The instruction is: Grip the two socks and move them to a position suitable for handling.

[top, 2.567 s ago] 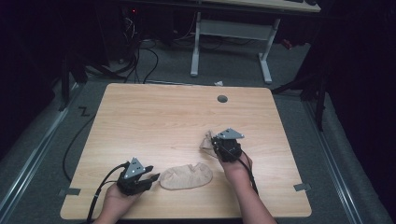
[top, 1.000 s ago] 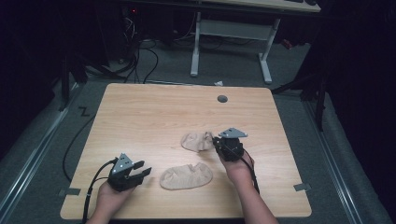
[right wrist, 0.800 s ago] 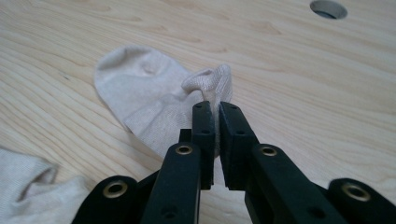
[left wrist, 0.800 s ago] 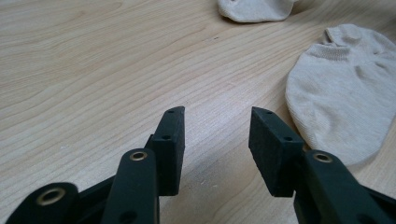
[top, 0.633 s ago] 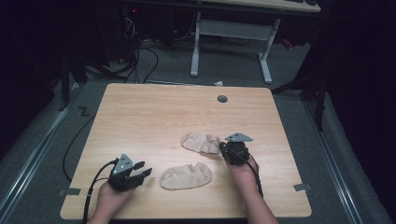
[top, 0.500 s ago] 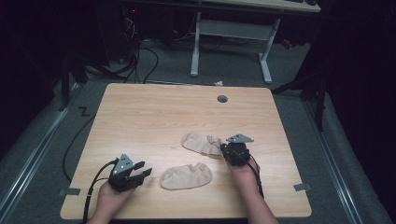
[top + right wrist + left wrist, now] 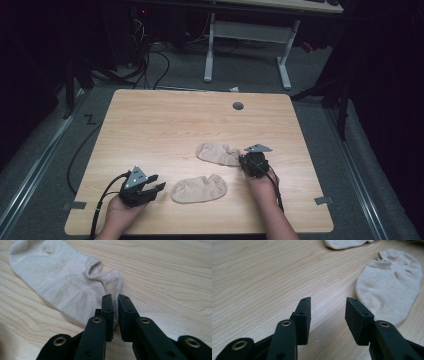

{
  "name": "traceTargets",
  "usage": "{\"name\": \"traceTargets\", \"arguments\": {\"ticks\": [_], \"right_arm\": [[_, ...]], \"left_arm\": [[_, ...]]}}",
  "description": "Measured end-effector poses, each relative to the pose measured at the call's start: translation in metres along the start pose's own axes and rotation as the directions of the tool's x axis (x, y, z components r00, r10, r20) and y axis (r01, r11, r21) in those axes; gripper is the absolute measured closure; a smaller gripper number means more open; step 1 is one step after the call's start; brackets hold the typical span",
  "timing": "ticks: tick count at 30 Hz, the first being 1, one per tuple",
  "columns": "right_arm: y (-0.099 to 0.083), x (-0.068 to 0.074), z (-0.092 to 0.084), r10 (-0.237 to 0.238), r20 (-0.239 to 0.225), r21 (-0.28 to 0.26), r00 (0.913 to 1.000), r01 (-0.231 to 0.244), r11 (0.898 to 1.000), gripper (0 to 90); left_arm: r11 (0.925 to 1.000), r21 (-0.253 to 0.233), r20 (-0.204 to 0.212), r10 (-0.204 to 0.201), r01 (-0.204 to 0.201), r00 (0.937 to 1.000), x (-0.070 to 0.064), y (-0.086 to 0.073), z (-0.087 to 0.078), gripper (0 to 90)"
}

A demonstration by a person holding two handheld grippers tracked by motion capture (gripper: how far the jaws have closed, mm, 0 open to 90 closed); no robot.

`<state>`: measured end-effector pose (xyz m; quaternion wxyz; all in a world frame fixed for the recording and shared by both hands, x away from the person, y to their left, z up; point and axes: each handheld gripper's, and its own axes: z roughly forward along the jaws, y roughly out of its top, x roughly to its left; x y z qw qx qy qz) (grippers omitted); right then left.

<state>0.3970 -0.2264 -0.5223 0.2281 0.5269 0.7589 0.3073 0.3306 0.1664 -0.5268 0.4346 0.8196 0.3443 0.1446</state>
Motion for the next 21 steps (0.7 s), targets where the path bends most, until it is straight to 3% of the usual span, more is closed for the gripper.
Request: {"name": "traceTargets", "arguments": {"ticks": [4, 8, 15, 21], "right_arm": [[0.002, -0.003, 0.003, 0.016, 0.014, -0.002, 0.9998, -0.016, 1.000, 71.7], [0.006, -0.001, 0.000, 0.020, 0.014, -0.033, 0.9997, -0.019, 0.999, 68.6], [0.007, 0.003, -0.008, -0.019, 0.026, -0.064, 0.9995, 0.021, 0.998, 61.6], [0.011, 0.007, -0.015, -0.040, 0.032, -0.150, 0.9987, 0.045, 0.988, 59.3]], "left_arm": [[0.9997, 0.015, -0.002, 0.021, -0.021, 0.9998, -0.004, -0.001, 0.003, 56.5], [0.9996, 0.015, -0.012, 0.022, -0.022, 0.9997, -0.003, -0.001, 0.003, 56.5], [0.9997, 0.016, -0.049, 0.020, -0.019, 0.9986, 0.000, -0.003, 0.002, 54.5], [1.0000, 0.003, -0.069, 0.010, -0.009, 0.9976, 0.001, -0.003, 0.003, 51.1]]}}
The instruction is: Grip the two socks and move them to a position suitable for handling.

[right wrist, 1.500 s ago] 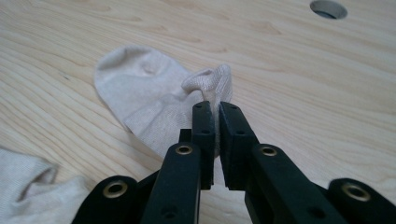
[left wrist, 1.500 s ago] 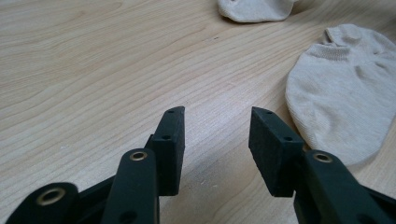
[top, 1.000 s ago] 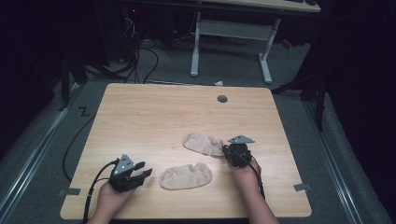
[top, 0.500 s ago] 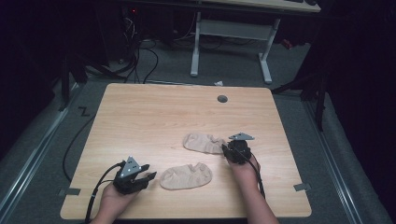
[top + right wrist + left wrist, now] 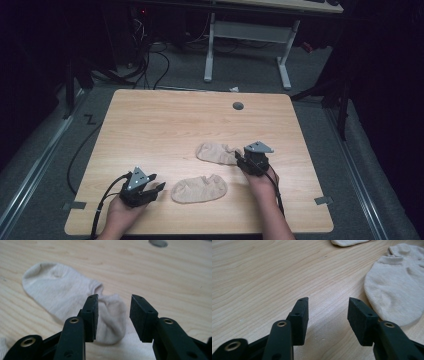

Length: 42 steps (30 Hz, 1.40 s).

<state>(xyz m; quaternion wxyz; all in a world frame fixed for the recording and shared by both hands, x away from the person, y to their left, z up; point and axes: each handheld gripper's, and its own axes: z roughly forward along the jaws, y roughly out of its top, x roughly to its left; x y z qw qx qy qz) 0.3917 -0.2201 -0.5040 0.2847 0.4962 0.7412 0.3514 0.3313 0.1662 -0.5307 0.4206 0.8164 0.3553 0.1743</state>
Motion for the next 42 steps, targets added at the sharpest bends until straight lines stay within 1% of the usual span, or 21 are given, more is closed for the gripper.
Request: {"name": "traceTargets", "arguments": {"ticks": [1, 3, 5, 8, 9, 10, 11, 12, 13, 15, 18, 20, 22, 24, 25, 29, 32, 33, 37, 41, 42], "right_arm": [[0.002, 0.000, 0.001, -0.014, 0.016, -0.012, 0.9998, 0.014, 1.000, 59.4], [0.006, -0.001, 0.002, -0.024, 0.026, -0.025, 0.9994, 0.025, 0.999, 59.3], [0.009, -0.002, 0.004, 0.005, 0.002, -0.033, 1.0000, -0.005, 0.999, 59.1], [0.007, -0.003, 0.003, 0.019, -0.016, -0.042, 0.9997, -0.020, 0.999, 58.5], [0.006, -0.003, 0.004, 0.011, -0.034, -0.033, 0.9994, -0.012, 0.999, 58.6], [0.004, -0.002, 0.005, -0.011, -0.041, -0.015, 0.9991, 0.011, 1.000, 58.6], [0.003, -0.003, 0.004, -0.016, -0.039, -0.011, 0.9991, 0.016, 1.000, 58.6], [0.000, -0.005, 0.003, -0.004, -0.046, -0.017, 0.9989, 0.003, 1.000, 59.0], [-0.002, -0.009, 0.001, 0.025, -0.067, -0.026, 0.9975, -0.026, 0.999, 59.4], [-0.004, -0.015, 0.001, 0.042, -0.087, -0.027, 0.9953, -0.044, 0.999, 58.8], [-0.006, -0.020, 0.000, 0.077, -0.102, -0.014, 0.9917, -0.079, 0.997, 59.0], [-0.007, -0.023, 0.000, 0.090, -0.108, -0.003, 0.9901, -0.091, 0.996, 59.4], [-0.007, -0.025, -0.001, 0.105, -0.118, 0.011, 0.9875, -0.105, 0.994, 62.8], [-0.007, -0.025, 0.000, 0.115, -0.127, 0.020, 0.9851, -0.114, 0.993, 64.3], [-0.007, -0.025, 0.001, 0.122, -0.131, 0.030, 0.9838, -0.119, 0.992, 64.3], [-0.009, -0.024, 0.004, 0.127, -0.134, 0.064, 0.9828, -0.119, 0.991, 63.8], [-0.009, -0.024, 0.005, 0.135, -0.138, 0.072, 0.9813, -0.126, 0.989, 64.3], [-0.010, -0.024, 0.005, 0.134, -0.137, 0.074, 0.9814, -0.125, 0.989, 64.4], [-0.011, -0.024, 0.007, 0.133, -0.137, 0.088, 0.9816, -0.121, 0.989, 64.4], [-0.012, -0.026, 0.009, 0.143, -0.144, 0.103, 0.9793, -0.129, 0.986, 65.4], [-0.013, -0.027, 0.008, 0.142, -0.142, 0.108, 0.9796, -0.128, 0.986, 66.0]], "left_arm": [[1.0000, -0.005, -0.004, -0.008, 0.008, 1.0000, 0.000, 0.001, 0.000, 50.2], [0.9997, -0.014, -0.013, -0.020, 0.019, 0.9997, 0.000, 0.003, 0.000, 49.5], [0.9973, -0.001, -0.026, -0.073, 0.073, 0.9970, 0.002, 0.007, 0.005, 48.3], [0.9970, 0.020, -0.051, -0.073, 0.074, 0.9960, 0.002, 0.012, 0.011, 48.4], [0.9965, 0.029, -0.059, -0.076, 0.078, 0.9954, 0.003, 0.015, 0.013, 48.3], [0.9963, 0.035, -0.062, -0.077, 0.079, 0.9951, 0.003, 0.017, 0.015, 48.3], [0.9959, 0.032, -0.064, -0.082, 0.085, 0.9946, 0.003, 0.021, 0.017, 48.3], [0.9957, 0.026, -0.061, -0.087, 0.089, 0.9944, 0.003, 0.027, 0.019, 48.4], [0.9959, 0.022, -0.062, -0.086, 0.088, 0.9943, 0.002, 0.031, 0.020, 48.3], [0.9963, 0.014, -0.059, -0.084, 0.084, 0.9947, 0.002, 0.042, 0.026, 48.5], [0.9966, 0.021, -0.059, -0.078, 0.080, 0.9952, 0.002, 0.054, 0.037, 48.7], [0.9971, 0.022, -0.042, -0.071, 0.072, 0.9966, 0.002, 0.062, 0.044, 48.7], [0.9976, 0.028, -0.023, -0.063, 0.064, 0.9977, 0.001, 0.071, 0.052, 48.7], [0.9987, 0.038, -0.015, -0.034, 0.035, 0.9993, -0.001, 0.082, 0.062, 49.0], [0.9989, 0.037, -0.014, -0.029, 0.030, 0.9995, -0.003, 0.085, 0.066, 49.1], [0.9990, 0.042, -0.004, -0.015, 0.015, 0.9999, -0.006, 0.097, 0.085, 49.5], [0.9972, 0.075, -0.004, -0.005, 0.006, 1.0000, -0.007, 0.101, 0.098, 49.4], [0.9972, 0.074, -0.003, -0.004, 0.005, 1.0000, -0.008, 0.103, 0.102, 49.4], [0.9964, 0.083, 0.015, -0.020, 0.018, 0.9997, -0.010, 0.110, 0.118, 49.3], [0.9954, 0.095, 0.016, -0.009, 0.007, 0.9998, -0.015, 0.117, 0.132, 49.6], [0.9954, 0.095, 0.017, -0.014, 0.013, 0.9997, -0.016, 0.119, 0.134, 50.5]]}}
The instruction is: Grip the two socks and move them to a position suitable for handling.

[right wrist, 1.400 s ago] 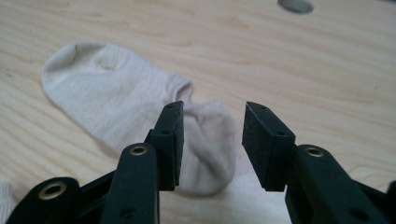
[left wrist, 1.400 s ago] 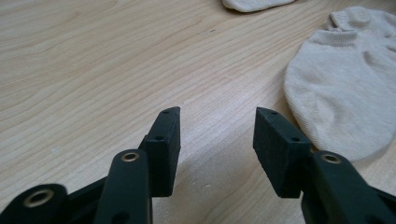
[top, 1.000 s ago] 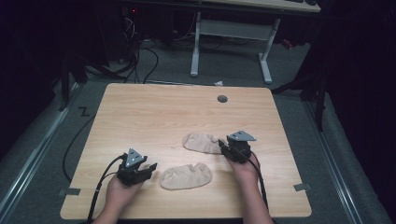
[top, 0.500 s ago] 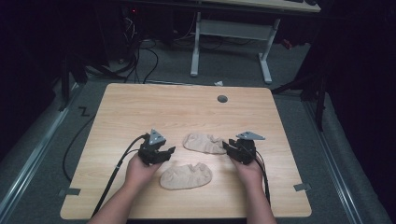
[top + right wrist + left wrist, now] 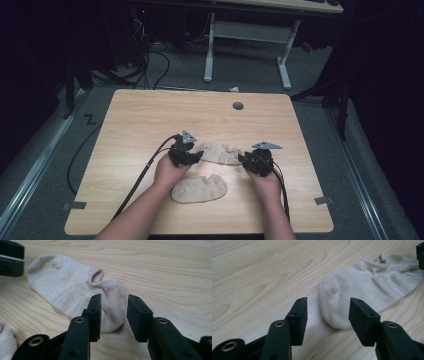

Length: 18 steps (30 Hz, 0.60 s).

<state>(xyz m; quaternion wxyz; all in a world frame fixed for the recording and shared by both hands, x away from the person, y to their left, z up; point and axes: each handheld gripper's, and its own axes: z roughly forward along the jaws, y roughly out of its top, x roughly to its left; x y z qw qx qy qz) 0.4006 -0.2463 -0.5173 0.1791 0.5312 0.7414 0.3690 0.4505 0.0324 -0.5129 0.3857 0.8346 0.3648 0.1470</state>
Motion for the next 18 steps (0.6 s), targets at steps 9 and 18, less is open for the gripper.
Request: {"name": "traceTargets", "arguments": {"ticks": [9, 18], "right_arm": [[-0.003, -0.001, 0.005, 0.007, -0.007, 0.021, 1.0000, -0.006, 1.000, 69.2], [-0.004, -0.001, 0.009, -0.005, -0.002, 0.049, 1.0000, 0.005, 0.999, 80.4]], "left_arm": [[0.9988, 0.045, -0.021, -0.017, 0.018, 0.9996, -0.003, 0.005, 0.016, 67.5], [0.9977, 0.066, -0.030, 0.018, -0.016, 0.9994, -0.006, 0.001, 0.018, 82.8]]}}
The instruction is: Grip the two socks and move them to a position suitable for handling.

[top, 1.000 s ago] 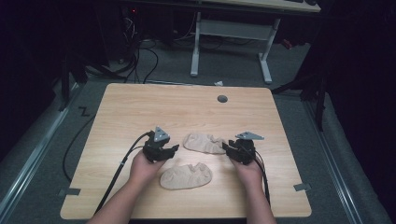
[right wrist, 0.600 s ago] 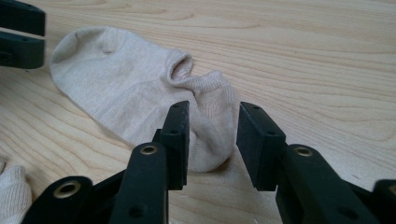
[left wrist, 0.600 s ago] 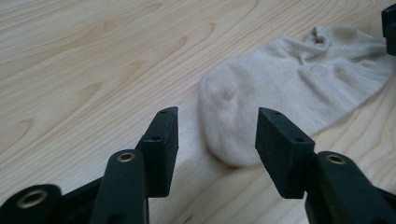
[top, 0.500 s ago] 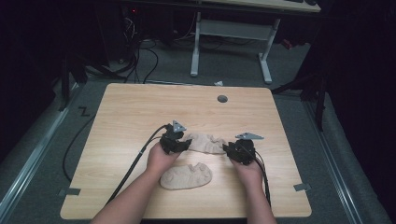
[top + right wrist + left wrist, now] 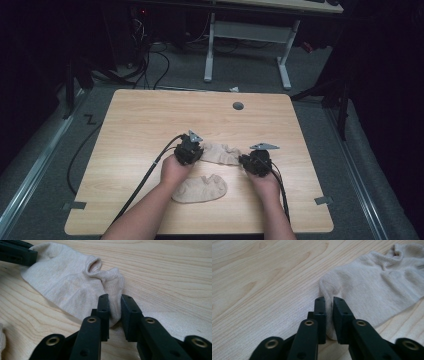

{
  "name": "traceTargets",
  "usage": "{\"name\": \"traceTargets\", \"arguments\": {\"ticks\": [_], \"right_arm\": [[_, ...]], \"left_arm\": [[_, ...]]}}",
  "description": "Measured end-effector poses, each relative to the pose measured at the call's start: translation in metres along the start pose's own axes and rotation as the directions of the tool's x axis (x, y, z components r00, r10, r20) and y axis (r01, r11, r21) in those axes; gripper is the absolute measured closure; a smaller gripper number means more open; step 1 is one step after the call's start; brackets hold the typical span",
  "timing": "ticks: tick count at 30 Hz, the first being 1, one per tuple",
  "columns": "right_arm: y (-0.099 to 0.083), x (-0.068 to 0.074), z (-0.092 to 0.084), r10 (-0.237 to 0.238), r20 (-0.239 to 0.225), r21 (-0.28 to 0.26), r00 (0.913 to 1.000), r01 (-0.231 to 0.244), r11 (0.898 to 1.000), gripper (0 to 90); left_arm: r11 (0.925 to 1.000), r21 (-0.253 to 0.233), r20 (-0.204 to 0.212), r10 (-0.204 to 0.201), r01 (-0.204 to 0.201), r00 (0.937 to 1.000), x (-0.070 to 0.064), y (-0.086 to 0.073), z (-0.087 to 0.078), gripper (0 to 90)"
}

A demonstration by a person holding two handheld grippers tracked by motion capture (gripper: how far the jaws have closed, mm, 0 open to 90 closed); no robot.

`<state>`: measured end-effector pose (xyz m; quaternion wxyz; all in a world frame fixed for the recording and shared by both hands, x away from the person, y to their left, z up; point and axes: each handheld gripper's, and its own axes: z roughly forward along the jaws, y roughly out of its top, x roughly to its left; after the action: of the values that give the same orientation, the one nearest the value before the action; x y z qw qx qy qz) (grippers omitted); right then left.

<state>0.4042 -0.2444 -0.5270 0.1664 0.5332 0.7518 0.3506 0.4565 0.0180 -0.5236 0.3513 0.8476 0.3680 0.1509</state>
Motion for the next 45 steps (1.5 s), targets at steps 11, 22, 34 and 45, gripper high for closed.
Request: {"name": "traceTargets", "arguments": {"ticks": [11, 22, 34, 45], "right_arm": [[0.002, 0.003, -0.009, -0.020, 0.010, -0.060, 0.9998, 0.021, 0.998, 85.8], [0.005, 0.011, -0.014, -0.044, 0.008, -0.092, 0.9990, 0.044, 0.995, 85.8], [0.007, 0.023, -0.016, -0.080, -0.010, -0.110, 0.9968, 0.078, 0.991, 85.8], [0.008, 0.035, -0.019, -0.105, -0.044, -0.128, 0.9935, 0.099, 0.987, 85.8]], "left_arm": [[0.9980, -0.061, -0.006, -0.015, 0.015, 0.9999, 0.001, -0.003, -0.014, 86.7], [0.9951, -0.096, -0.016, -0.022, 0.020, 0.9996, 0.001, -0.010, -0.032, 87.1], [0.9915, -0.130, -0.034, -0.015, 0.010, 0.9993, 0.002, -0.020, -0.053, 87.7], [0.9875, -0.158, -0.045, -0.016, 0.008, 0.9989, 0.004, -0.033, -0.071, 87.8]]}}
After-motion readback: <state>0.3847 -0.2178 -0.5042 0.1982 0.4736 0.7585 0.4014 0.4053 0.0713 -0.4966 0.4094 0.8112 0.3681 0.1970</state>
